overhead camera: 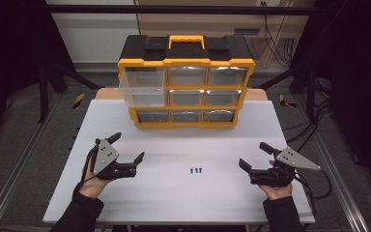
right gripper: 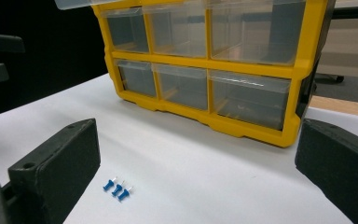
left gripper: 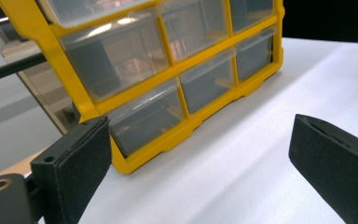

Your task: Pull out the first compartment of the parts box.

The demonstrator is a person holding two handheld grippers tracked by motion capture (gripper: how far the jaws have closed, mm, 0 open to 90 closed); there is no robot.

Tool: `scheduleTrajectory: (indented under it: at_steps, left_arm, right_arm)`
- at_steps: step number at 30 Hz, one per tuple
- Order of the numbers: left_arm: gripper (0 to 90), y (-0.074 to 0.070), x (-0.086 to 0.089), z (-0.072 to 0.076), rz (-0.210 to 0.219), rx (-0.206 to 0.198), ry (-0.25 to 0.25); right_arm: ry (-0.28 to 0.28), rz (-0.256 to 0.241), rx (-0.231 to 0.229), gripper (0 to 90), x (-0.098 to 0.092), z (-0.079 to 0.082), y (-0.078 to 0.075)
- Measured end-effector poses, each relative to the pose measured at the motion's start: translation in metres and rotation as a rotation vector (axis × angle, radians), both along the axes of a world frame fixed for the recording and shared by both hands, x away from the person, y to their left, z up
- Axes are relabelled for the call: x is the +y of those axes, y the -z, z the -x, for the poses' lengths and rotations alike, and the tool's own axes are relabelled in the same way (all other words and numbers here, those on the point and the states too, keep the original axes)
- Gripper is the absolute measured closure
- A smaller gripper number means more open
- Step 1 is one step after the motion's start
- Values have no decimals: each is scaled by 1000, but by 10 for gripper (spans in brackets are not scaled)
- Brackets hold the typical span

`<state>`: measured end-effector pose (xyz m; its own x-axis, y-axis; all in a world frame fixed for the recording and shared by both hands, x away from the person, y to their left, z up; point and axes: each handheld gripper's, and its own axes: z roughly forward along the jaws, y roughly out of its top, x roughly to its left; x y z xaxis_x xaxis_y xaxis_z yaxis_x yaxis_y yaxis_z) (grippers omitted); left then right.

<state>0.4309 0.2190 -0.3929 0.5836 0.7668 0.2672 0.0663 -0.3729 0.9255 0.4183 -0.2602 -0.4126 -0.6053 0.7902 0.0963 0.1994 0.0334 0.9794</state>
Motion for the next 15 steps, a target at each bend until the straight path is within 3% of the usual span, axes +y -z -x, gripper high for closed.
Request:
scheduleTrajectory:
  at_steps: [3,9,15]
  left_arm:
    - [57,5,0,-1,10,50,-7]
    - [48,15,-5,-5,7,107,-9]
    - [41,18,-11,-5,-8,120,11]
  right_arm:
    - [-1,-2,1,5,0,0,0]
    - [-1,-4,9,5,1,1,0]
    - [-1,2,11,6,2,-1,1]
